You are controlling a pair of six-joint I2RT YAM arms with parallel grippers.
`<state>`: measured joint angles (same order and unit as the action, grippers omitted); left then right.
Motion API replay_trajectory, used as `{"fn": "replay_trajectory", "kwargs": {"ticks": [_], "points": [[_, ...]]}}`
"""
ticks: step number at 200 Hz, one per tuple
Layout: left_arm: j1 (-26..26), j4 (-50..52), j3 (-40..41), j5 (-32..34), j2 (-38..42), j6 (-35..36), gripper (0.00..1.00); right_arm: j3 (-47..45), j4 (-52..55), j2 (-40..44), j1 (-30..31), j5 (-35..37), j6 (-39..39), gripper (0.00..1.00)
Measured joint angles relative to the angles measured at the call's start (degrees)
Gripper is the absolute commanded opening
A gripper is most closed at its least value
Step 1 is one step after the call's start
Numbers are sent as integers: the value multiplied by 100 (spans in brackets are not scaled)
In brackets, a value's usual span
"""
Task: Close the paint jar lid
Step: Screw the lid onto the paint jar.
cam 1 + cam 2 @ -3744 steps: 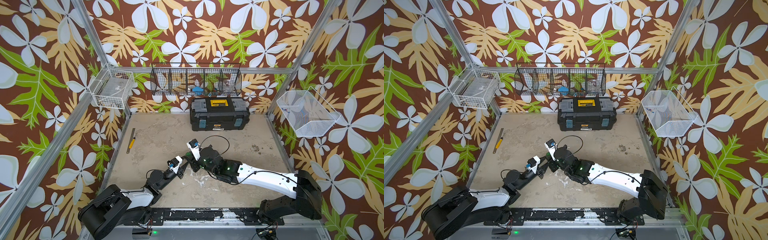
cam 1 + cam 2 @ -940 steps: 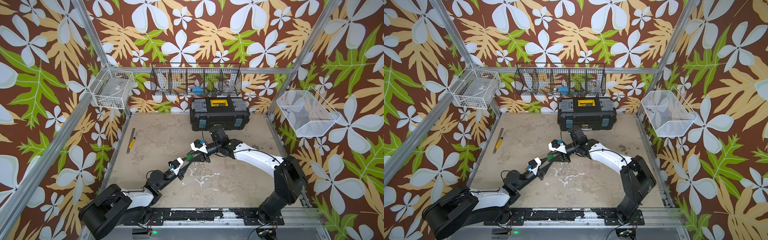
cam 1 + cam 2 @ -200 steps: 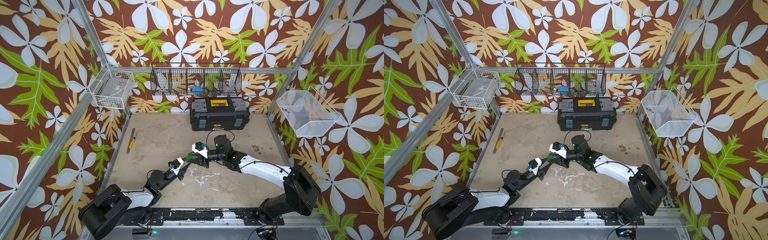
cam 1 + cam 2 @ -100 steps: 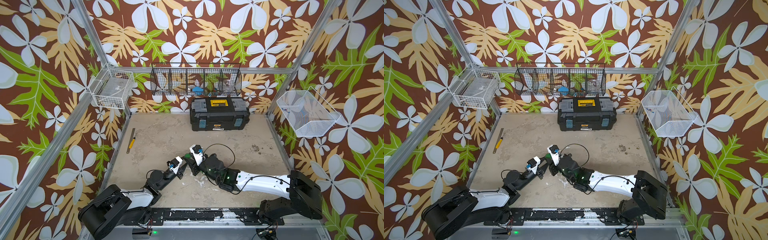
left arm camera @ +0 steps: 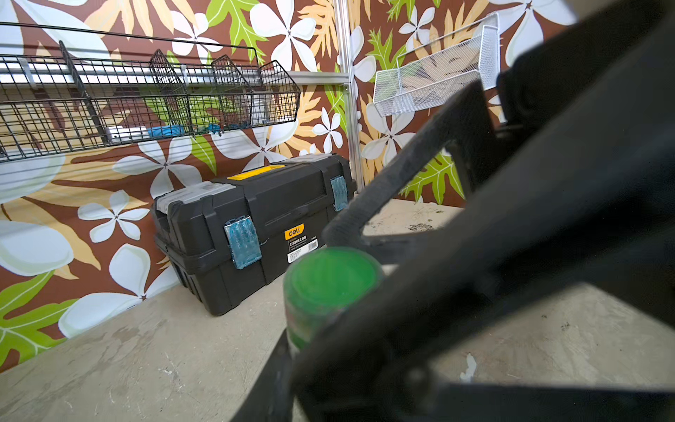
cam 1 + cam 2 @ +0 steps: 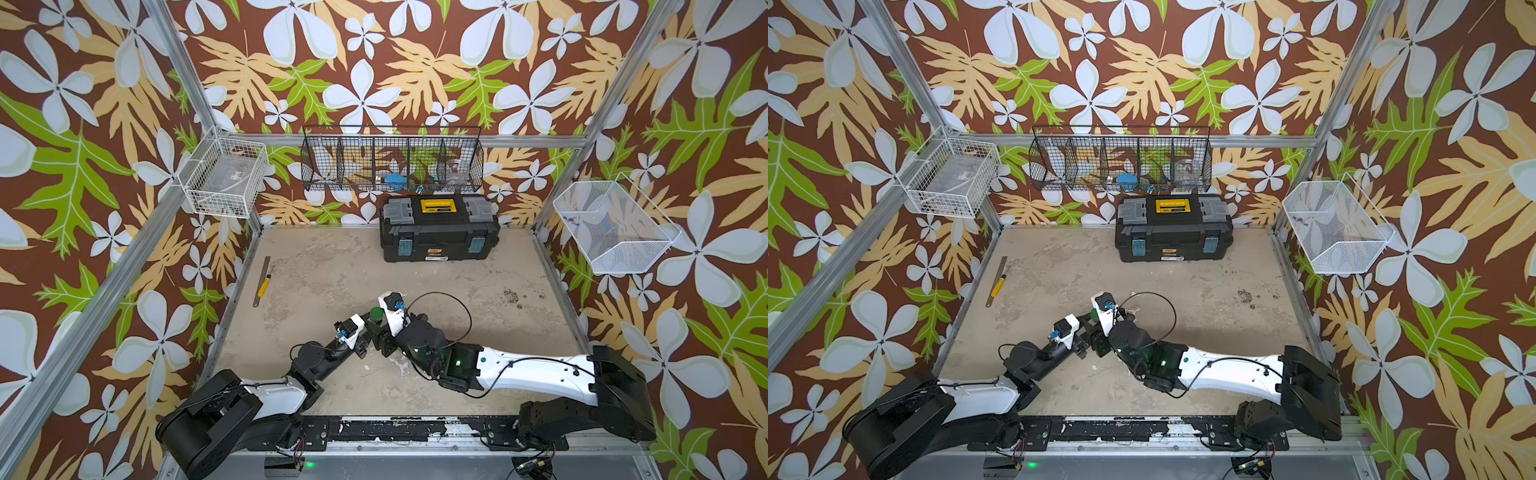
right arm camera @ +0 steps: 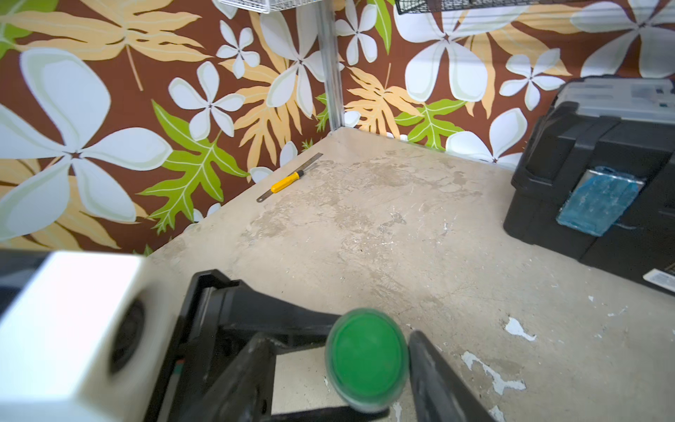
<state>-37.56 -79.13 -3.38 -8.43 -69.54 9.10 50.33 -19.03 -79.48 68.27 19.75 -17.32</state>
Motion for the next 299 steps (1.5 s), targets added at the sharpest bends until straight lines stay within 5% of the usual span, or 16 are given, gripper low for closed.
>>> {"fn": "replay_trajectory", "kwargs": {"ticks": [31,63,88,126,185,299], "points": [[0,55,0,-4,-9,0,22,-94,367,645,-678,-1086,413,66],[0,92,0,-70,-9,0,22,-101,675,931,-1954,-3569,1294,66],[0,94,0,-87,-11,0,22,525,1386,509,-2411,-5499,2557,69],[0,96,0,-90,-35,0,22,1523,2546,-555,-2796,-7108,4262,68],[0,94,0,-92,-33,0,22,2179,3429,-1355,-2874,-7676,5506,54],[0,138,0,-103,-46,0,22,2120,3252,-1471,-2872,-7423,5466,26]]}}
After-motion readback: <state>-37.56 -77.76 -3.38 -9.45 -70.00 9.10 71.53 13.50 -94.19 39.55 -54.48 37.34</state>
